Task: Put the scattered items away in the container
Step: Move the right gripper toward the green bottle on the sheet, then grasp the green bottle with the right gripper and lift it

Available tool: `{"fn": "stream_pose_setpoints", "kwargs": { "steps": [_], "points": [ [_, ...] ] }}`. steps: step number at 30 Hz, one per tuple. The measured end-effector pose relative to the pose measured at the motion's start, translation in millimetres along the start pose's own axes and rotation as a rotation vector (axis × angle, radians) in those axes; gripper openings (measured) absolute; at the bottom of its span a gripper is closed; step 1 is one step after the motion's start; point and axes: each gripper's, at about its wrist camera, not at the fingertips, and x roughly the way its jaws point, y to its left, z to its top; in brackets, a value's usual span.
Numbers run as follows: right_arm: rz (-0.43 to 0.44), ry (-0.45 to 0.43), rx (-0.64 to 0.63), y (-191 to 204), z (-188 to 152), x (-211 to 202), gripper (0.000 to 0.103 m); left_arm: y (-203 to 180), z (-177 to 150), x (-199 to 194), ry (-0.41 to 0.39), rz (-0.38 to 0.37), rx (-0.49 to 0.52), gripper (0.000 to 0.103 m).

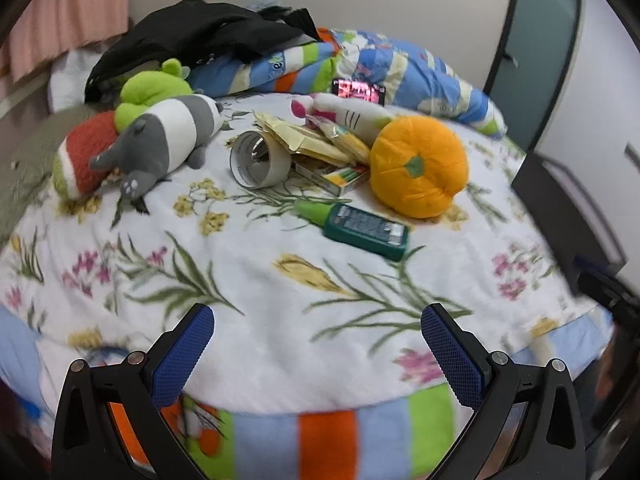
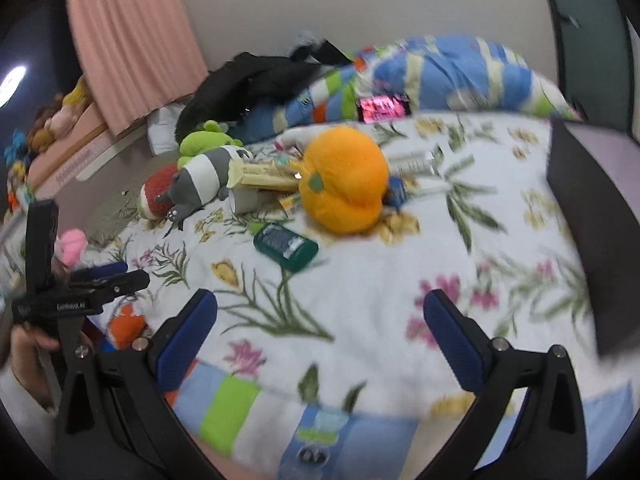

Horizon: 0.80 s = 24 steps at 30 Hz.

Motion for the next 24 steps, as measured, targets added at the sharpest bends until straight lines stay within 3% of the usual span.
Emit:
{"fn": "stream_pose_setpoints", "kwargs": {
  "steps": [2, 5, 7, 13, 15, 21, 24],
  "points": [
    [0.002, 0.050, -0.047, 4, 8, 20, 0.103, 4, 9, 12, 0.014, -0.017, 0.029, 0.103],
    [-0.046, 0.201, -0.066, 4, 18, 57, 0.103, 9, 25, 35, 0.061, -0.076, 0.081, 0.103],
    [-0.044, 0.219, -0.090, 7, 22, 77, 0.103, 14, 34, 52, 0.097, -0.165, 0.090, 0.103],
    [0.070, 0.274, -0.046, 3, 28, 127, 0.102, 27, 57, 101, 0.157, -0.197, 0.138, 0.103],
    [0.119, 0.288, -0.027, 1, 28, 142, 0.095, 27, 62, 115, 0.171, -0.222, 0.156, 0.102],
    [0.192, 0.323, -0.066, 6, 29, 182, 0.090, 25, 76, 154, 0.198, -0.234, 0.242, 0.075],
    [0.200, 0.330, -0.086, 8, 29, 200, 0.089, 26, 81, 171, 0.227, -0.279, 0.252, 0.072]
  ]
}}
